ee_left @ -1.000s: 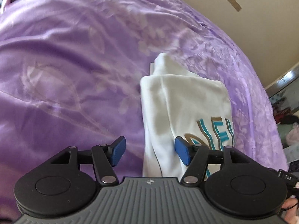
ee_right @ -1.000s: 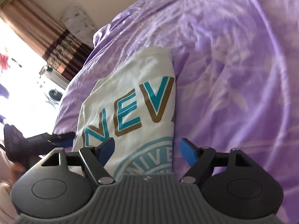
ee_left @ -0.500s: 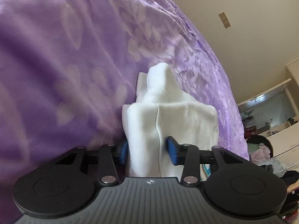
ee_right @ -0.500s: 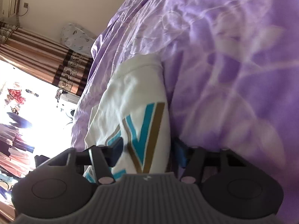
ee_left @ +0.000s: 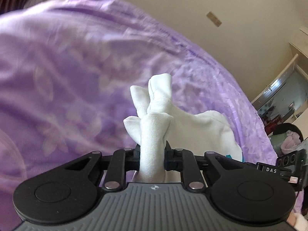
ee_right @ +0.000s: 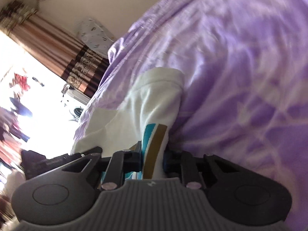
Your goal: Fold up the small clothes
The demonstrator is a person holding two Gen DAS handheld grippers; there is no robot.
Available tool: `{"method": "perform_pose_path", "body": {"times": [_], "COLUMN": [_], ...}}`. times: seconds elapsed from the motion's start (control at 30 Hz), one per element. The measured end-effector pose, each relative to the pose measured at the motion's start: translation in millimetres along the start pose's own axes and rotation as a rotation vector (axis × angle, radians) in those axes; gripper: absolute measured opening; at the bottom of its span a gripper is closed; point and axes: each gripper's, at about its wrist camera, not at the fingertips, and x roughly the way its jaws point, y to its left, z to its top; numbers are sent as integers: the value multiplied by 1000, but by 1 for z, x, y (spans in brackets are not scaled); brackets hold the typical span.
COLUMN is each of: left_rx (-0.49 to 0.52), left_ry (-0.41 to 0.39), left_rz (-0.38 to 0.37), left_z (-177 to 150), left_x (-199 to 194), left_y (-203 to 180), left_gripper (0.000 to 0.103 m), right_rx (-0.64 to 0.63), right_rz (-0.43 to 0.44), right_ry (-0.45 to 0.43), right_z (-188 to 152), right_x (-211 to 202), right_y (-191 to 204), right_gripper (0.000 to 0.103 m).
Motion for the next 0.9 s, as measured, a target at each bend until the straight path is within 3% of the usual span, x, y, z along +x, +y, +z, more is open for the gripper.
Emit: {"method": "perform_pose_path", "body": {"times": [0.17, 0.53, 0.73, 0.9], "left_rx": [89, 171, 166, 123], "left_ry": [-109, -284, -305, -267], "left_rz": [20, -81, -143, -154], "left_z": [-2, -18, -50, -75], "left_x": [-48, -166, -211, -206], "left_y": [-45, -155, -201, -202], "left_gripper": [20, 19, 19, 19], "right_rx": [-103, -284, -334, -334], "right_rz": [-2, 19, -1, -42], "right_ry": [-64, -236, -297, -295], "right_z": [0, -14, -42, -66], "right_x": [-38, -182, -275, -322], "right_y": [41, 137, 166, 172], "right_gripper": [12, 12, 12, 12]}}
